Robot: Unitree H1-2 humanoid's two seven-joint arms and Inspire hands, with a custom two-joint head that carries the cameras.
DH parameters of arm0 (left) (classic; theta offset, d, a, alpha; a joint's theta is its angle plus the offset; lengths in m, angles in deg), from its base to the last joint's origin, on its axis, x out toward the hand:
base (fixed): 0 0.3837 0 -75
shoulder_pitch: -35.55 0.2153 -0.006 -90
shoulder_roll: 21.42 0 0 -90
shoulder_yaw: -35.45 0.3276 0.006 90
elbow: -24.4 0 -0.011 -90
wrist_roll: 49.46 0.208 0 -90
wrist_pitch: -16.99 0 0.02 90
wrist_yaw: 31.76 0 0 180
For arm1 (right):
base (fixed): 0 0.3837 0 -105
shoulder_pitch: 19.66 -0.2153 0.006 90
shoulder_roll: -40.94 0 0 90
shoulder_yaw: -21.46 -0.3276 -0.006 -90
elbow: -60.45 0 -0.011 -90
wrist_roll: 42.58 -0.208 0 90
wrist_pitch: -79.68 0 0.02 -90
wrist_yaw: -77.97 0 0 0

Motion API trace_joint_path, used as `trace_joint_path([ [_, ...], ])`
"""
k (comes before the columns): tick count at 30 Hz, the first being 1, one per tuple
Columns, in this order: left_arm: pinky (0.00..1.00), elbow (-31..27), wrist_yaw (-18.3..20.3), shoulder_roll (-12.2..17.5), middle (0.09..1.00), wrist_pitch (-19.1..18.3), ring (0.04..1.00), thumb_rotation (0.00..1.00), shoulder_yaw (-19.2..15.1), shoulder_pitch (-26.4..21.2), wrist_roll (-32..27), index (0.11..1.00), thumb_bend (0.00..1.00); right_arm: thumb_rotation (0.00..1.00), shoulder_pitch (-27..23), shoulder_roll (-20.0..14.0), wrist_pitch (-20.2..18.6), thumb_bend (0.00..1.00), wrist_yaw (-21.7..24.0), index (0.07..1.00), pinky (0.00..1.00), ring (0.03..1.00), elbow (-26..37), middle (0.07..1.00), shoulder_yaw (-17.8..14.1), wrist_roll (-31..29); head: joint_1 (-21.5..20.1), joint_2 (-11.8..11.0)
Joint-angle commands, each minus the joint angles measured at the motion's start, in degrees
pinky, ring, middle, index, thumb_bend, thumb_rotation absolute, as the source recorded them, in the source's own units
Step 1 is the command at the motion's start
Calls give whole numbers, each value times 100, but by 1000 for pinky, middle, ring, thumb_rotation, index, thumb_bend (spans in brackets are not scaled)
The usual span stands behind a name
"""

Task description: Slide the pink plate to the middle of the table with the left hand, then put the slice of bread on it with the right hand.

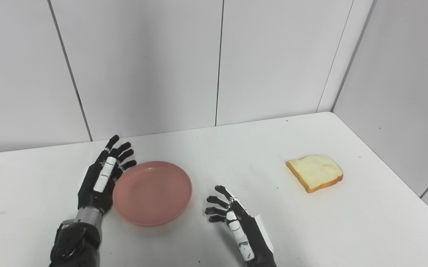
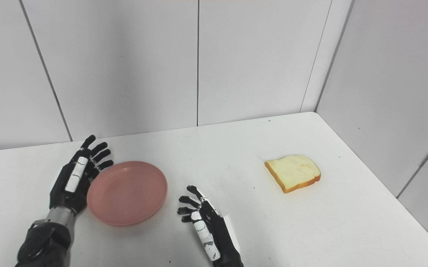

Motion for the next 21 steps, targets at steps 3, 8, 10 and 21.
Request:
trace_joint_path([
  [3,731,219,136,18,825,99,829,616,-45,102,-89,897,857,963,403,261,55,707,-168,871,671,735,-126,795,1,-2,-20,-1],
  [8,721,318,129,-6,824,158,825,622,-36,99,-39,897,861,942,369,147,186,697,-287,871,675,745,129,807,-88,130,-66,-26],
  [10,714,346,131,-13,821,170,825,622,-38,95,-41,896,852,939,340,96,239,708,-319,870,676,752,273,811,-146,212,-92,-36],
  [21,709,684,196,-26,816,338,811,620,-104,-23,-49,897,868,848,-281,-962,-661,827,28,883,693,789,1102,845,-1117,711,-177,-158],
])
